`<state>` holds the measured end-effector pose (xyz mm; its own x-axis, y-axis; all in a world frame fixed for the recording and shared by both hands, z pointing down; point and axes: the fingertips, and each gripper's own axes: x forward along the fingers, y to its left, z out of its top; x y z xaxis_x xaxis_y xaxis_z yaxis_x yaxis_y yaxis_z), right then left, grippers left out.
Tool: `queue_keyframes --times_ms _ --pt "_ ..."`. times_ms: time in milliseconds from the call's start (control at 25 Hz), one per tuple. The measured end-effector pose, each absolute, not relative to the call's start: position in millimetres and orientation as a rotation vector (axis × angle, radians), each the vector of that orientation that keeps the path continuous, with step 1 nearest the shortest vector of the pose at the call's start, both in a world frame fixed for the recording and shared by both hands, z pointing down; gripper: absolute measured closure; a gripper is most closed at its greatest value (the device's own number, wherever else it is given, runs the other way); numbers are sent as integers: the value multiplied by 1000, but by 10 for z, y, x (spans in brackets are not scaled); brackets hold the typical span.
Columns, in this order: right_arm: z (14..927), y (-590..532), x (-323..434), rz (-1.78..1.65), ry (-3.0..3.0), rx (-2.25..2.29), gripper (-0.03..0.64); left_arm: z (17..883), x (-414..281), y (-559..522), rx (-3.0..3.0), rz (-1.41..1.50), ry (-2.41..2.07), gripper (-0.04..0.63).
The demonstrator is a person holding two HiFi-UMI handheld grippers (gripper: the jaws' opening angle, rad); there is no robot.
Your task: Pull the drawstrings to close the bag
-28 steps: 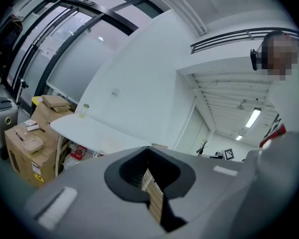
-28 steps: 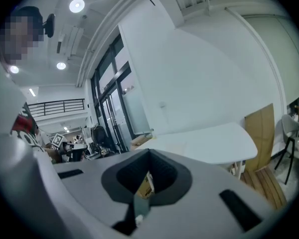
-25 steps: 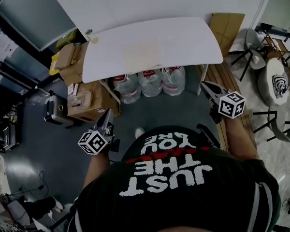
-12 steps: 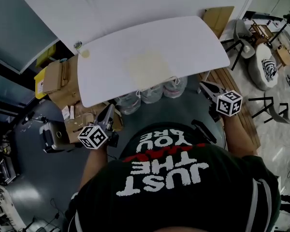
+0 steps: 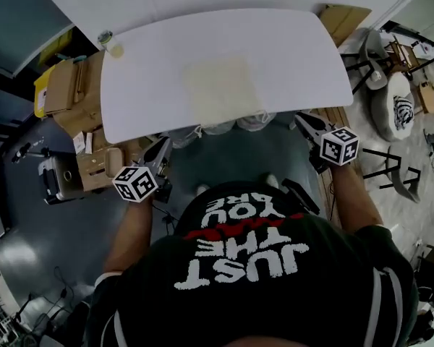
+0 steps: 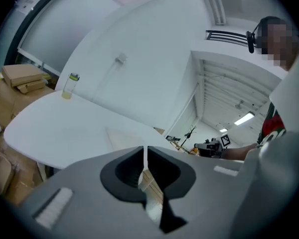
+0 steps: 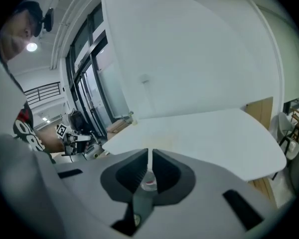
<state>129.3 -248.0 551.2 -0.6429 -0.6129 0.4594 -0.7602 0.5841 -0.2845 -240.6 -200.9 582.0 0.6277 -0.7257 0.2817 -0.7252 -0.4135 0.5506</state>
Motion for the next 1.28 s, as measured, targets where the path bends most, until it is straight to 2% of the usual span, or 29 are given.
queue_keyframes --times_ms 160,440,760,840,880,1280 --pt "5899 -2733 1440 712 -2505 974 617 6229 -2096 -2086 2097 37 -1177 578" --pt "6698 -2912 1300 740 -2471 839 617 7064 -2136 -2307 2043 188 -1220 470" --pt "7558 -2898 1363 837 -2411 920 604 7661 -2056 -2485 2111 165 -1123 361" --pt "7675 -2936 1343 805 -2417 917 525 7756 -2037 -2500 2136 177 -1124 354" --pt "7710 -2953 1317 776 -2423 909 508 7791 -2038 -2516 2150 184 -1132 354" --pt "7783 -3031 941 519 -2465 902 499 7883 -2050 -2693 2301 209 -1129 355"
